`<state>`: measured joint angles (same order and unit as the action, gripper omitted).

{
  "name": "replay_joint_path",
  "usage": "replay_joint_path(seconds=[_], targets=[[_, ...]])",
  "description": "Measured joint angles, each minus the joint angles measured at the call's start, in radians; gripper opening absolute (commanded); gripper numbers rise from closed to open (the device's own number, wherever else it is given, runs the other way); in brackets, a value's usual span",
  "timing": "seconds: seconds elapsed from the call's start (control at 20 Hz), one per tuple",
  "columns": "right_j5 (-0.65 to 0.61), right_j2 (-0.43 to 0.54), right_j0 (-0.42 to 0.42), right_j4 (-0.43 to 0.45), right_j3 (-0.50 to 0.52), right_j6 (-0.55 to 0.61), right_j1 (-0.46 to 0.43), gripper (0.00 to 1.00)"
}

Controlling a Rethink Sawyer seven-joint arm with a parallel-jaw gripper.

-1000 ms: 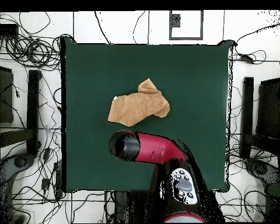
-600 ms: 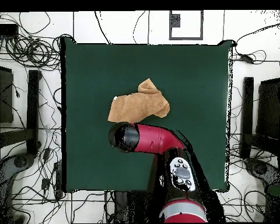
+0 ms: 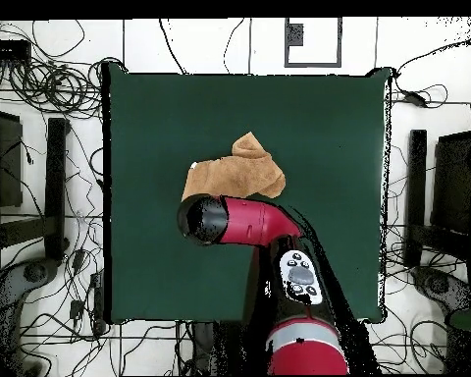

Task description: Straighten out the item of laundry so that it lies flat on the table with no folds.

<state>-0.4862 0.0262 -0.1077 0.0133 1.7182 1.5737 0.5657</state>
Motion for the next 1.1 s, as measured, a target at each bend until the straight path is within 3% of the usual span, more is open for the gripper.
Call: replay_joint_path(seconds=[0.3, 0.65, 1.1], targets=[[0.0, 0.0, -0.001, 0.016, 0.041, 0.0, 0.072, 1.0], [0.029, -0.011, 0.016, 0.034, 0.181, 0.0, 0.229, 1.0], [0.062, -0.028, 0.043, 0.039, 0.179, 0.0, 0.194, 1.0]])
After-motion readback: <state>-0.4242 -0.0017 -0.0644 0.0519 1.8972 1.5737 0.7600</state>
